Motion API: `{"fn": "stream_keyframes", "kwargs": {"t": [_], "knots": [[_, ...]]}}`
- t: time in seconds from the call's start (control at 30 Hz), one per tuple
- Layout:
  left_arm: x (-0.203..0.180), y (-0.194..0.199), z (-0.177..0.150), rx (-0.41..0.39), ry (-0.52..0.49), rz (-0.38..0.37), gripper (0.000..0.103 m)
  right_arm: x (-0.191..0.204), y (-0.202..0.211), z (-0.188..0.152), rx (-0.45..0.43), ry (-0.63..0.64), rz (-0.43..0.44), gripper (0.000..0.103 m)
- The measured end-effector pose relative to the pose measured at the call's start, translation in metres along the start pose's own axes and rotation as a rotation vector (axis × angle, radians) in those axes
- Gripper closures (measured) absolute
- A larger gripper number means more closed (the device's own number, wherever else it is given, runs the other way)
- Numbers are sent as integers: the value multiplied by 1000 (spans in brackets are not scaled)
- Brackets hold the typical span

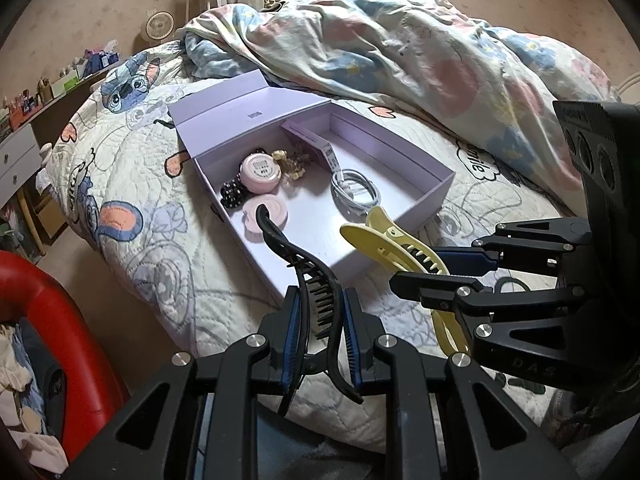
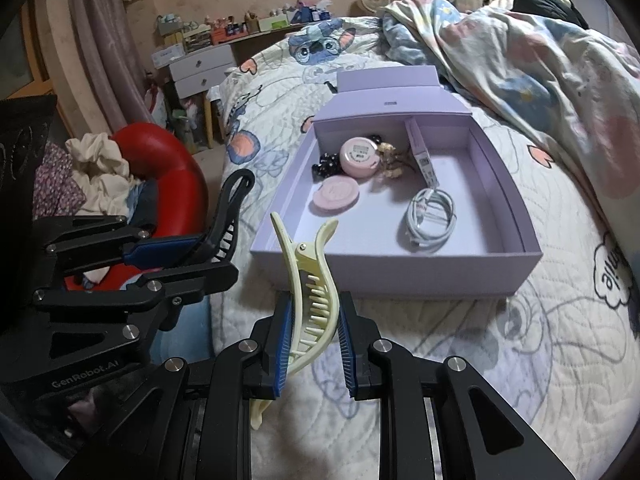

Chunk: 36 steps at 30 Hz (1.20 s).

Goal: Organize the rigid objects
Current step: 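Lift and carry the black and cream claw clips toward the lavender box with both grippers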

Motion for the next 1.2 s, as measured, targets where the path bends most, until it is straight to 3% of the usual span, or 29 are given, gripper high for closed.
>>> {"fn": "stream_keyframes", "kwargs": {"t": [0.3, 0.73, 1.2], "knots": [[-5, -13, 23, -4, -17, -15, 83, -17, -4, 14, -24, -4, 19, 82], [-9, -36, 70, -36, -29, -22, 83, -58, -7, 39, -54, 33, -57, 82], [-9, -70, 107, -46, -56, 8, 83, -91, -23, 65, -65, 81, -80, 82]]}}
Point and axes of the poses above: each gripper's, at about its wrist camera, not at the fingertips, and y roughly against the way its jaws point, x to its left, z to its top, the point moved 8 cm from there along -y, roughly the way its jaws point, and after that the axes turned 14 degrees about y, right-handed, at the moved point
